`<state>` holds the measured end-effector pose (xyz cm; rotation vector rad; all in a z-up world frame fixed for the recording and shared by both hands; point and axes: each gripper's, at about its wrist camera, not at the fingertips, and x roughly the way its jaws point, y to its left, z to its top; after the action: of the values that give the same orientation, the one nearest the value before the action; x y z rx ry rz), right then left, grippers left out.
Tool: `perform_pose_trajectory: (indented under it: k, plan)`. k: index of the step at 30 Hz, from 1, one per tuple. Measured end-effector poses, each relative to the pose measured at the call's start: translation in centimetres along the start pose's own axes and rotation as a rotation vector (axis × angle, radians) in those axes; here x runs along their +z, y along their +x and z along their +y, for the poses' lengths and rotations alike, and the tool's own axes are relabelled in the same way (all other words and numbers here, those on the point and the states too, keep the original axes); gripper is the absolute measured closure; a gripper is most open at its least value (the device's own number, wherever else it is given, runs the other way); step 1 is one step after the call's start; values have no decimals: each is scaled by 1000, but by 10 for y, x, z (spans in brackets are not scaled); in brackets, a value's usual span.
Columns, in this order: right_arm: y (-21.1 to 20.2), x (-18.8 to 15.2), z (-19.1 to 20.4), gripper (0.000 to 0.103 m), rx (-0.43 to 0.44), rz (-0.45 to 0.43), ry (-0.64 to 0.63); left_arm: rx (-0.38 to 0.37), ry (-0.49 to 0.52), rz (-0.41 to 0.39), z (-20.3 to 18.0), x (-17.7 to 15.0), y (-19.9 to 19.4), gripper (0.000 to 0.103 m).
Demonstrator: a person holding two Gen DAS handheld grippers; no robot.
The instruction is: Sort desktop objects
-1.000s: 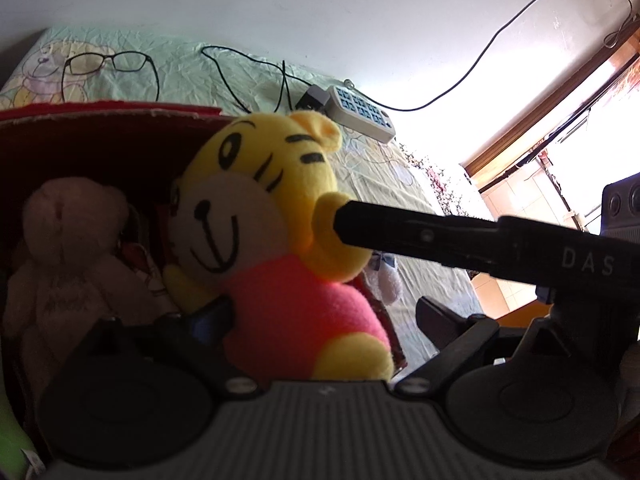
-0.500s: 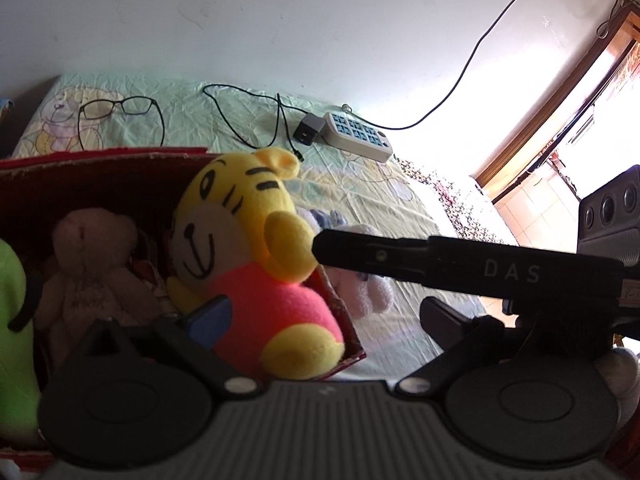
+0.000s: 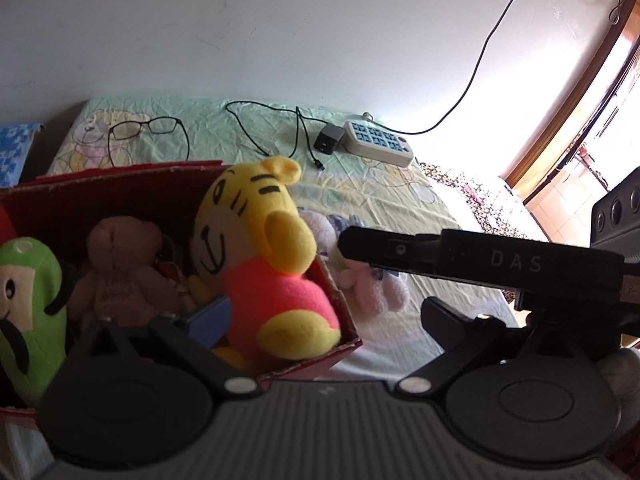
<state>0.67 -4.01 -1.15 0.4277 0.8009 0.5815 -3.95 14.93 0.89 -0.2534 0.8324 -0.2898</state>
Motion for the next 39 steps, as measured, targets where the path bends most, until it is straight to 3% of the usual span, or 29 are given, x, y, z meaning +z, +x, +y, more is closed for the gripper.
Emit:
perform_pose_trajectory:
  k: [18, 39]
  plan:
    - [-14, -9, -26, 59, 19, 63, -42, 214, -6, 64, -38, -10, 29, 2]
    - [-28, 0, -88, 59, 65, 114, 2, 445, 8, 84, -73, -12, 56, 1]
